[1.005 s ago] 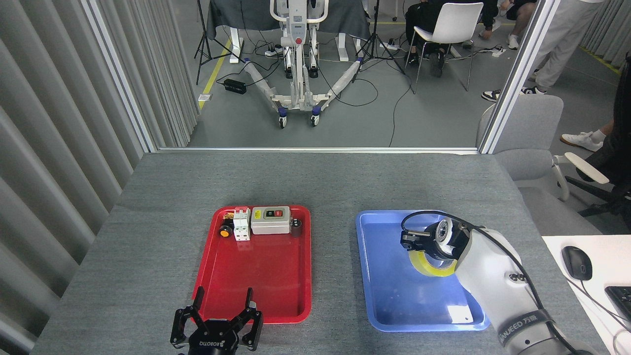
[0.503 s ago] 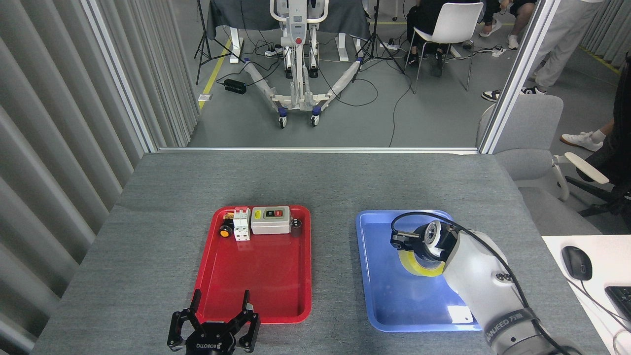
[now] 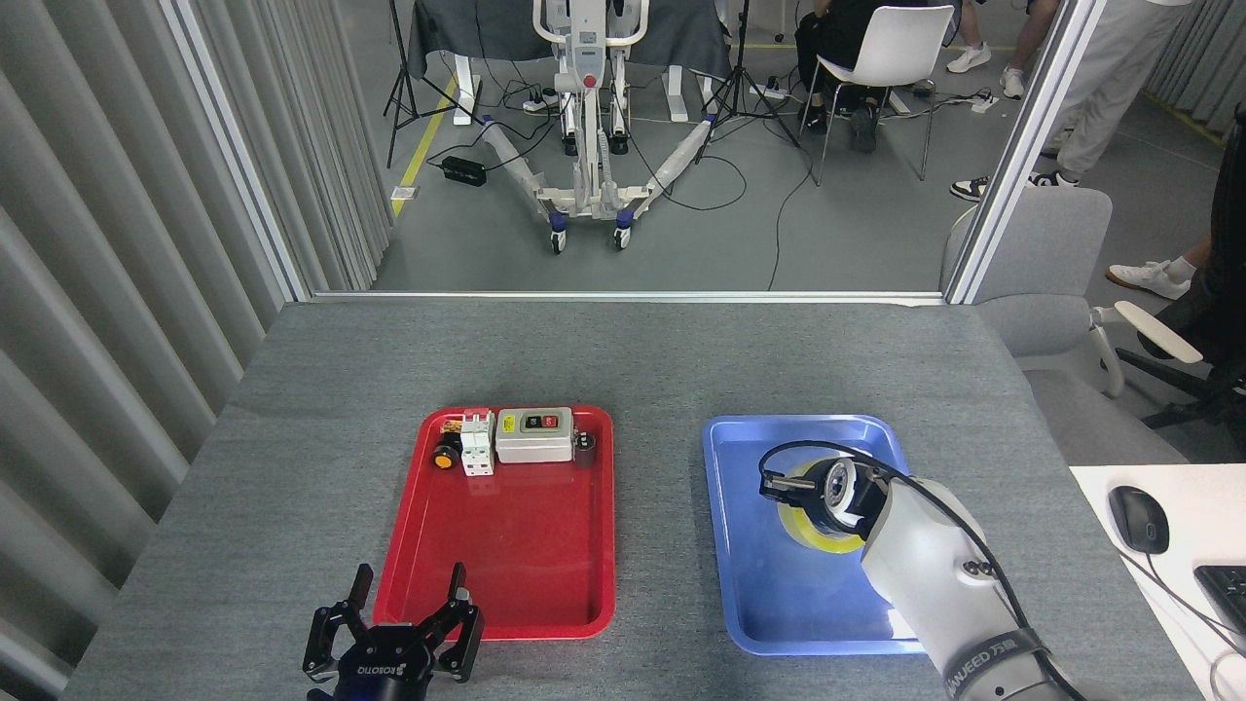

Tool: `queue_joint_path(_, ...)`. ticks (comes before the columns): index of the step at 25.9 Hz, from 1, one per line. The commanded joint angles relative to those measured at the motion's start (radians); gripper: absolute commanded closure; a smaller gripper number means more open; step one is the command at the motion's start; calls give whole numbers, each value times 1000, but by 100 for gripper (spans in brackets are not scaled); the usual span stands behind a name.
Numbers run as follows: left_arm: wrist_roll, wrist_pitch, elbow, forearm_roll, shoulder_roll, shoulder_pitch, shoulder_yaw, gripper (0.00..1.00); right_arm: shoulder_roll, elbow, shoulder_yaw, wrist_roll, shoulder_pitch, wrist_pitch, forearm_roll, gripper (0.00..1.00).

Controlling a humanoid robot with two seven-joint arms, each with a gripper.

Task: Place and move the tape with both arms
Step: 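Carry the tape with the right gripper into the blue tray and lower it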

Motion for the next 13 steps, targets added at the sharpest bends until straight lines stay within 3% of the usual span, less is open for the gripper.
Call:
queue_joint_path(1,16,2,6,3,7,-4,3,0,1,1,0,-24,19,0,0,66)
queue_joint_path(6,27,3,6,3,7,-5,5,0,-2,1,0,-33,22,-3,-3,47)
queue_joint_path(13,27,2,6,3,7,-4,15,0,-8,-3,-3,-96,33,-59,-5,35)
